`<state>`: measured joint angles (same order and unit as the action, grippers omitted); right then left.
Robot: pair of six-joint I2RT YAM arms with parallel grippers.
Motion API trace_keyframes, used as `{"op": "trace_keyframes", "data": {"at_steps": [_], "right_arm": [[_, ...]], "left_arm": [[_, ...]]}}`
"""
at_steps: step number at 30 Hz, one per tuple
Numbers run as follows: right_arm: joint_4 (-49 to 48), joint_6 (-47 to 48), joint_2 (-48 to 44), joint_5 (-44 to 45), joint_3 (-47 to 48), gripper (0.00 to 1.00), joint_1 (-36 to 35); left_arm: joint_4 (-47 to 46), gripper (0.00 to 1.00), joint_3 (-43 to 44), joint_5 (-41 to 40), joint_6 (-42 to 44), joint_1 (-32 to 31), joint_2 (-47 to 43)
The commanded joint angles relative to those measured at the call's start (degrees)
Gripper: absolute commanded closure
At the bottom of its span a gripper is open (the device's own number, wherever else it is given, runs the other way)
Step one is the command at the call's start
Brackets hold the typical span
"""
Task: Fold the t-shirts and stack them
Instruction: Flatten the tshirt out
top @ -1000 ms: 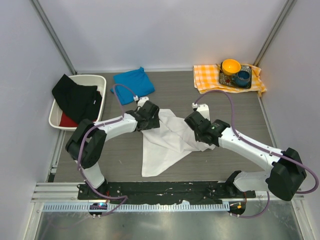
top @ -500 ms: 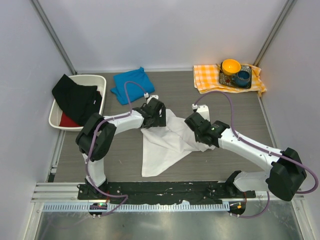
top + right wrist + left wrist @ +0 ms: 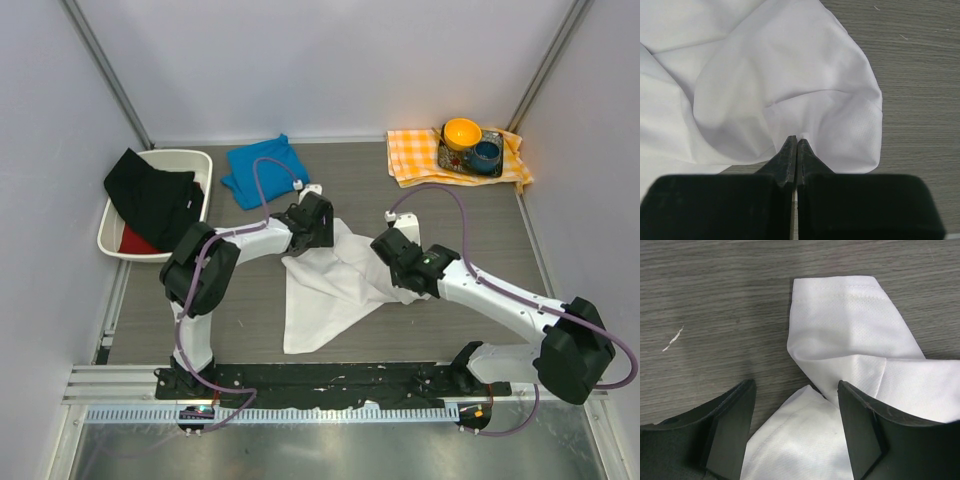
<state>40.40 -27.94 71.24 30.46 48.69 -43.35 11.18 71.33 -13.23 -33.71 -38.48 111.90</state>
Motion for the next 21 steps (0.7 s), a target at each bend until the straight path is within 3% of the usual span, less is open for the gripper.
{"op": "trace_keyframes", "data": {"at_steps": [1, 9, 17, 19, 21], "right_arm": [[-1.91, 0.08, -2.07, 0.39, -0.17, 0.99, -0.24], [-2.08, 0.43, -2.07, -0.31, 0.18, 0.99, -0.24], [-2.17, 0.08, -2.69, -0.57, 0.01, 0.99, -0.24], [-2.0, -0.09, -2.95, -0.57, -0.26, 0.99, -0.24], [-1.99, -0.09, -3.3, -0.49, -0.43, 0.99, -0.15]], "left_arm": [[4.64, 0.29, -5.23, 0.58, -0.48, 0.16, -0.71], [4.73, 0.27, -9.71, 0.93, -0.04, 0.16, -10.2], [5.17, 0.28, -9.28, 1.19, -0.3, 0.25, -7.58], [5.52, 0.32, -8.58, 1.46, -0.21, 0.16, -5.21], [6.31, 0.42, -7.53, 1.28, -0.3, 0.16, -3.27]]}}
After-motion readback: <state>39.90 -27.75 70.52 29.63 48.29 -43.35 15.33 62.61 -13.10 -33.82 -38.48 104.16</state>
